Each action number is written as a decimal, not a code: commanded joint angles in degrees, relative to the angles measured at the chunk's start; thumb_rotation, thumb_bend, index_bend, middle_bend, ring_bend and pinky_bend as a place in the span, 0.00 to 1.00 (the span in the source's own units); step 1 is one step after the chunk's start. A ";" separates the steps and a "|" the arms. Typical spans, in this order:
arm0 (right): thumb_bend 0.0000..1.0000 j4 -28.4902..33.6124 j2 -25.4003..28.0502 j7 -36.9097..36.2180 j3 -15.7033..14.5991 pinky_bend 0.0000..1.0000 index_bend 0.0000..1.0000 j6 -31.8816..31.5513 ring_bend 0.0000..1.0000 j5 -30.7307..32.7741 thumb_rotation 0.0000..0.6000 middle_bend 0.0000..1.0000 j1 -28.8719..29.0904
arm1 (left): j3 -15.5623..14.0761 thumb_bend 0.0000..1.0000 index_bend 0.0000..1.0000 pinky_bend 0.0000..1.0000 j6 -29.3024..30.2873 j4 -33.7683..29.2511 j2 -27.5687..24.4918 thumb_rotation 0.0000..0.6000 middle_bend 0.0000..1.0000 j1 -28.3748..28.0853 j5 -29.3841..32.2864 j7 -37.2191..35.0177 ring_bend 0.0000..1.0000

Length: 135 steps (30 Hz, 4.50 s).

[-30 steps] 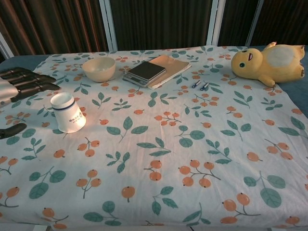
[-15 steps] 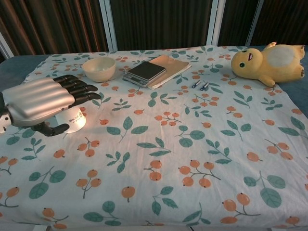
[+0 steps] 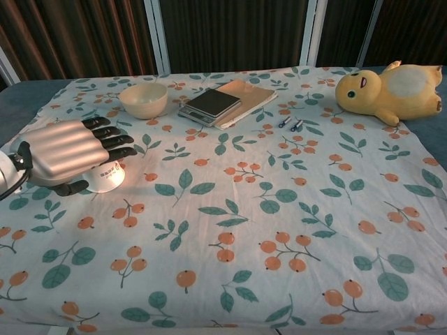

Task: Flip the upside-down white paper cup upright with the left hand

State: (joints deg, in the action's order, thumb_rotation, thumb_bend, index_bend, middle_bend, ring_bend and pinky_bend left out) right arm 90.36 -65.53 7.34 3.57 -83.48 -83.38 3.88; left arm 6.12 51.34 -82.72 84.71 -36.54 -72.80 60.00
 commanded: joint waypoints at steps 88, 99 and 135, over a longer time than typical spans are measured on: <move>0.18 -0.90 0.36 -2.77 0.55 0.00 0.00 2.16 0.00 2.64 1.00 0.00 0.25 | -1.51 0.40 0.00 0.00 -6.26 -12.21 -5.82 1.00 0.00 -5.35 4.51 -45.40 0.00; 0.18 -1.14 0.83 -4.59 0.57 0.00 0.00 2.24 0.00 2.50 1.00 0.00 0.16 | -2.93 0.40 0.00 0.00 -3.47 -10.79 -2.98 1.00 0.00 -7.31 11.47 -33.31 0.00; 0.18 -1.24 0.68 -4.25 0.62 0.00 0.00 4.43 0.00 3.96 1.00 0.00 0.91 | 1.87 0.49 0.00 0.04 -0.02 -10.62 -0.71 1.00 0.27 -5.99 12.89 -48.28 0.04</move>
State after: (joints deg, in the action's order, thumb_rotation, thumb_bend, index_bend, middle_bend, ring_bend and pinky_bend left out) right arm 89.11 -64.86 3.10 4.20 -79.07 -79.44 4.78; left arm 5.33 51.28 -92.09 83.93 -43.90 -58.73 19.58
